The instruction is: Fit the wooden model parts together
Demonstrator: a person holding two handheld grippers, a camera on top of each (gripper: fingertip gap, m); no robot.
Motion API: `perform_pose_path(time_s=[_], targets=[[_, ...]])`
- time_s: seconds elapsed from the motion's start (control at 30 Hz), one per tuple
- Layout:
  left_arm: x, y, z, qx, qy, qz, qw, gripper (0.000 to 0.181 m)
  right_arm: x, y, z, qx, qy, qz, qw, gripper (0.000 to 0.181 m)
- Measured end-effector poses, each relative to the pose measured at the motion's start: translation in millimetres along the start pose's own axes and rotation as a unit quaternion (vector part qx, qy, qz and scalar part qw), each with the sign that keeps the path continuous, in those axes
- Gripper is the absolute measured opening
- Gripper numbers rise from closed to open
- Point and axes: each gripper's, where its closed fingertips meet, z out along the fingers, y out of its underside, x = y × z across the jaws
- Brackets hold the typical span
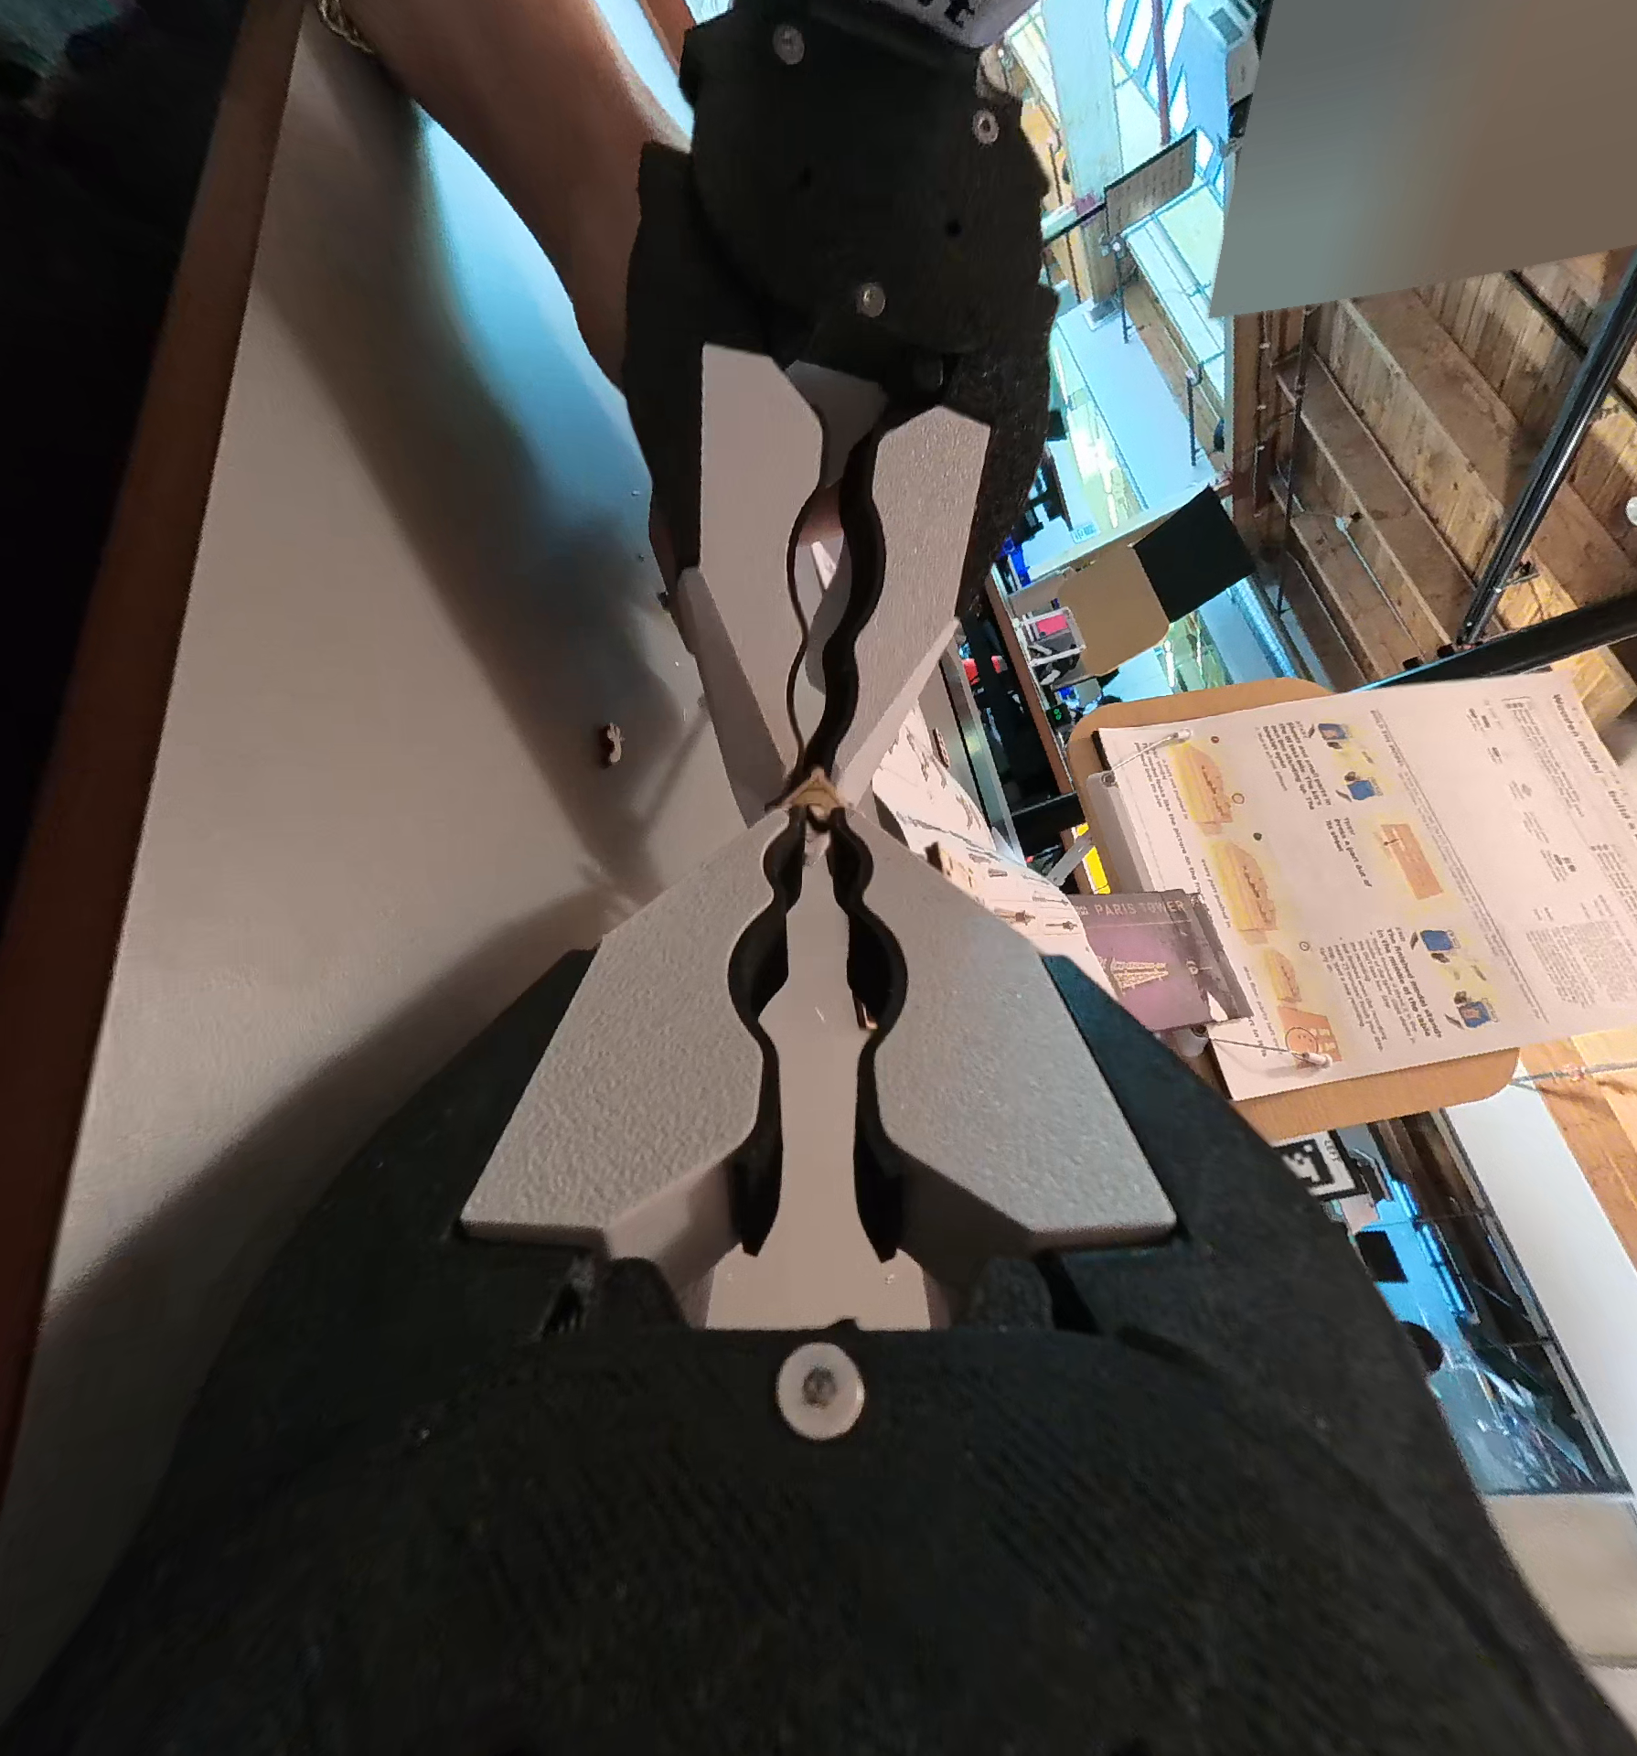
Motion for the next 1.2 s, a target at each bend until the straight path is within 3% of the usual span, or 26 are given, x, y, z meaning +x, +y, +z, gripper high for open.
perform_pose_path(time_s=[0.13, 0.93, 1.03, 1.2], targets=[[-1.1, -0.8, -1.9, 0.013, 0.006, -0.016, 1.0, 0.0, -0.2, 2.8, 3.3, -0.006, -0.003, -0.003, 1.0, 0.008], [-0.2, 15.2, 0.8, -0.015, 0.004, 0.013, 1.0, 0.0, -6.5, 9.2, 7.4, -0.022, -0.022, 0.005, 1.0, 0.001], [-5.8, 14.7, 0.2, -0.01, -0.019, 0.022, 1.0, 0.001, -3.5, 11.0, 7.3, -0.026, -0.029, 0.037, 0.999, 0.001], [-32.4, 6.0, -15.9, 0.031, -0.069, -0.011, 0.997, 0.022, 20.8, 7.9, 11.6, -0.006, -0.055, 0.166, 0.985, 0.0]])
